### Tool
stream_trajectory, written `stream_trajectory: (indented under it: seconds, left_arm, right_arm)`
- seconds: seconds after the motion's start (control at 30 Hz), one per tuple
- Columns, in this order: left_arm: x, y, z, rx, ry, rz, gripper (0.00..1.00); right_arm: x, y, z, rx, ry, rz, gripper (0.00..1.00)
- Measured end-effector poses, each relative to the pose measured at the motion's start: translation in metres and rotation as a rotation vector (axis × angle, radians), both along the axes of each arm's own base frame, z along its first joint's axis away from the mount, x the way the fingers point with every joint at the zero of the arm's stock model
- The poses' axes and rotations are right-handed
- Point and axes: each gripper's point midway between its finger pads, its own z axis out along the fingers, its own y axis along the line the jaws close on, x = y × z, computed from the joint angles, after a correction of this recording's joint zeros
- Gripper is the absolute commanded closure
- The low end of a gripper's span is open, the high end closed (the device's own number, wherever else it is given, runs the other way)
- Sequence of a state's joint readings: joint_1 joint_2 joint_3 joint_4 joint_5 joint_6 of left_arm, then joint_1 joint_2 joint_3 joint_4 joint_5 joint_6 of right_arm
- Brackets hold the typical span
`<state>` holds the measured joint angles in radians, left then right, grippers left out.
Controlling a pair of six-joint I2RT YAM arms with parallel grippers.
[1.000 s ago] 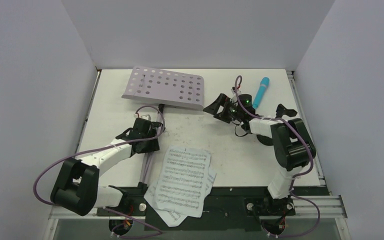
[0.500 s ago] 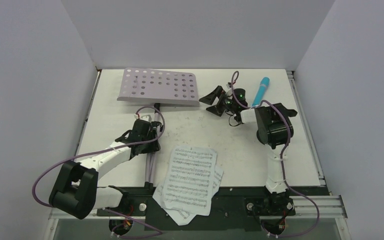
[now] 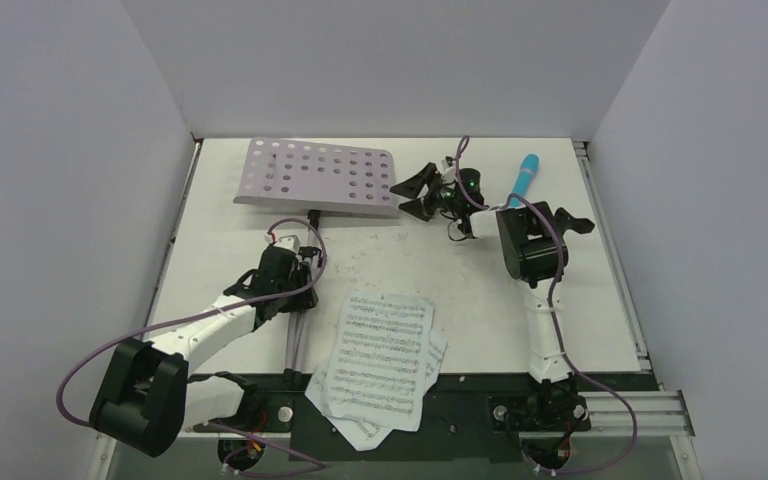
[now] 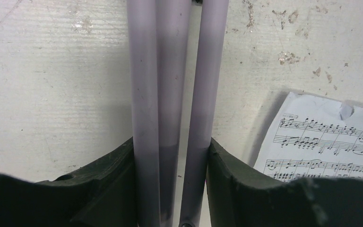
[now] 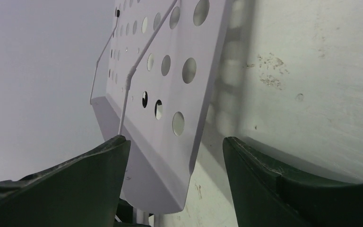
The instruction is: Set up the instrument practice props
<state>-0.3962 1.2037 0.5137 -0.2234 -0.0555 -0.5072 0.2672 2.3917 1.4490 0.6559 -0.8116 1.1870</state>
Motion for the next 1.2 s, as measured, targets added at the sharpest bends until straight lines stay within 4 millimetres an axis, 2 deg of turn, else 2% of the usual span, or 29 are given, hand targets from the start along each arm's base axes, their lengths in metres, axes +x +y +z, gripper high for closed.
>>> stream_trajectory:
  seconds: [0.17,0.27,0.43,0.6,0.7,0.9,1.1,1.2]
  left_arm:
    - [-0.003,0.001,0.000,-0.003,-0.005,-0.002,1.00]
    - [-0.003,0.001,0.000,-0.004,-0.006,-0.005,1.00]
    - [-0.004,0.001,0.000,-0.005,-0.009,-0.007,1.00]
    - [-0.005,0.001,0.000,-0.005,-0.011,-0.009,1.00]
    - [-0.005,0.002,0.000,-0.005,-0.012,-0.007,1.00]
    - [-0.006,0.003,0.000,-0.006,-0.014,-0.004,1.00]
    - [-0.007,0.003,0.000,-0.007,-0.015,-0.004,1.00]
    - [-0.007,0.003,0.000,-0.008,-0.016,-0.004,1.00]
  right_arm:
    - [-0.004,0.020,-0.008,0.043,0.021,0.046,0.54]
    - [-0.009,0.027,-0.013,0.096,0.047,0.064,0.55]
    - [-0.014,0.035,-0.008,0.163,0.050,0.088,0.58]
    - [-0.017,0.040,-0.004,0.179,0.056,0.112,0.72]
    - [-0.017,0.047,0.003,0.185,0.038,0.133,0.77]
    - [-0.018,0.053,0.005,0.199,0.040,0.146,0.78]
    - [-0.020,0.055,0.011,0.219,0.040,0.156,0.94]
    - [-0.020,0.055,0.014,0.228,0.035,0.157,0.95]
